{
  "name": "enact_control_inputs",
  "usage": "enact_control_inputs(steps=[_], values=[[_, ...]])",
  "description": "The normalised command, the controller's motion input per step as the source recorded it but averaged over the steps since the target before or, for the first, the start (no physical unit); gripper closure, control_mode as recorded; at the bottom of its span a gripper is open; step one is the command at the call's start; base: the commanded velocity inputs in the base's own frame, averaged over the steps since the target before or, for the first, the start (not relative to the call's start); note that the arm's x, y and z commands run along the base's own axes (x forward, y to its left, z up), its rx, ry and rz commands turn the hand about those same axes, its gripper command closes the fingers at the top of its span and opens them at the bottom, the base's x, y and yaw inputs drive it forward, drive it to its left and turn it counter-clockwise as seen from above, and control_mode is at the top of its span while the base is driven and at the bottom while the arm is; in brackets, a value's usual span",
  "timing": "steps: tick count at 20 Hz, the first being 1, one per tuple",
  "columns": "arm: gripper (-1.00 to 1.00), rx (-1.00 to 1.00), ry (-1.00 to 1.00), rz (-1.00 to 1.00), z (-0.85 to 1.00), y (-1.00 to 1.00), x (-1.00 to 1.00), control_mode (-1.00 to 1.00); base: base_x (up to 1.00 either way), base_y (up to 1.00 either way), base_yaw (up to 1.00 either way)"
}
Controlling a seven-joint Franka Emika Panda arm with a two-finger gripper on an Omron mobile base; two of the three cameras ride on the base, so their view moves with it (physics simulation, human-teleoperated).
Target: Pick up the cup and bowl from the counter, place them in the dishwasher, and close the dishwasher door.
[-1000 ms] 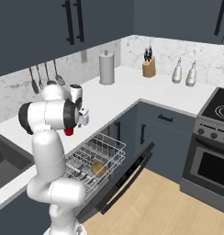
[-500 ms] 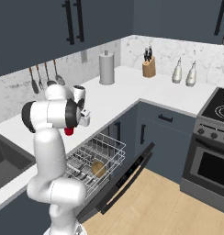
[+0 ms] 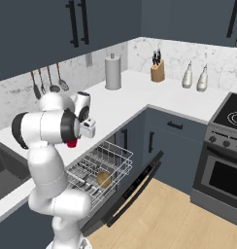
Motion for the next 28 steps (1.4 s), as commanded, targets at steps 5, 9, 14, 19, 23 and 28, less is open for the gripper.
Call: enact_control_inputs(steps=[5,9,14,19,23,28], values=[[1.00,0.03,-0.21,0.00,0.03,-0.74,-1.00,-1.00,0.00,0.00,0.00],[1.00,0.07,-0.09,-0.08,0.16,-0.96,-0.64,-1.00,0.00,0.00,0.00],[1.00,0.12,-0.11,-0.05,0.04,-1.00,-0.11,-1.00,0.00,0.00,0.00],[1.00,0.06,-0.06,-0.06,-0.21,-0.81,0.19,-1.00,0.00,0.00,0.00],[1.00,0.12,-0.02,0.00,-0.15,-0.66,0.36,-1.00,0.00,0.00,0.00],[1.00,0.07,0.00,0.07,-0.08,-0.49,0.36,-1.00,0.00,0.00,0.00]])
